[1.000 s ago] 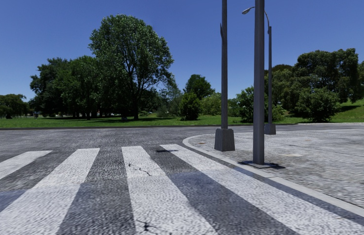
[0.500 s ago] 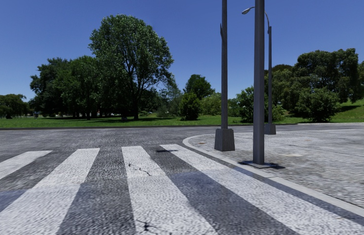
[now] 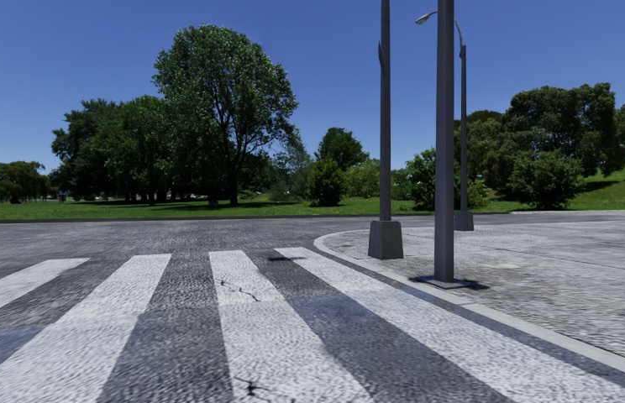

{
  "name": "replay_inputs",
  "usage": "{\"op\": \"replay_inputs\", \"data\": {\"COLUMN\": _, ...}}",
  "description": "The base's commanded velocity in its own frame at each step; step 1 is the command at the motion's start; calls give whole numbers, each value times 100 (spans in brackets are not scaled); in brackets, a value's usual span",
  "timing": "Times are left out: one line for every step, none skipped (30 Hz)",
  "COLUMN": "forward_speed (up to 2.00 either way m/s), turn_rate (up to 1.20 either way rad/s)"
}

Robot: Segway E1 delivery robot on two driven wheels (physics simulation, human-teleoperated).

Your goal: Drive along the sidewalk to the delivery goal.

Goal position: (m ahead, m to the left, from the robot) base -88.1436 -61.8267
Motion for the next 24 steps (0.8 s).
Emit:
{"op": "replay_inputs", "data": {"forward_speed": 0, "turn_rate": -6}}
{"op": "replay_inputs", "data": {"forward_speed": 0, "turn_rate": -13}}
{"op": "replay_inputs", "data": {"forward_speed": 0, "turn_rate": -13}}
{"op": "replay_inputs", "data": {"forward_speed": 0, "turn_rate": -20}}
{"op": "replay_inputs", "data": {"forward_speed": 0, "turn_rate": -28}}
{"op": "replay_inputs", "data": {"forward_speed": 0, "turn_rate": -42}}
{"op": "replay_inputs", "data": {"forward_speed": 0, "turn_rate": -42}}
{"op": "replay_inputs", "data": {"forward_speed": 0, "turn_rate": -49}}
{"op": "replay_inputs", "data": {"forward_speed": 0, "turn_rate": -50}}
{"op": "replay_inputs", "data": {"forward_speed": 0, "turn_rate": -50}}
{"op": "replay_inputs", "data": {"forward_speed": 0, "turn_rate": -51}}
{"op": "replay_inputs", "data": {"forward_speed": 0, "turn_rate": -51}}
{"op": "replay_inputs", "data": {"forward_speed": 0, "turn_rate": -51}}
{"op": "replay_inputs", "data": {"forward_speed": 0, "turn_rate": -51}}
{"op": "replay_inputs", "data": {"forward_speed": 0, "turn_rate": -51}}
{"op": "replay_inputs", "data": {"forward_speed": 0, "turn_rate": -51}}
{"op": "replay_inputs", "data": {"forward_speed": 0, "turn_rate": -51}}
{"op": "replay_inputs", "data": {"forward_speed": 0, "turn_rate": -51}}
{"op": "replay_inputs", "data": {"forward_speed": 0, "turn_rate": -51}}
{"op": "replay_inputs", "data": {"forward_speed": 0, "turn_rate": -51}}
{"op": "replay_inputs", "data": {"forward_speed": 0, "turn_rate": -51}}
{"op": "replay_inputs", "data": {"forward_speed": 0, "turn_rate": -51}}
{"op": "replay_inputs", "data": {"forward_speed": 0, "turn_rate": -51}}
{"op": "replay_inputs", "data": {"forward_speed": 0, "turn_rate": -51}}
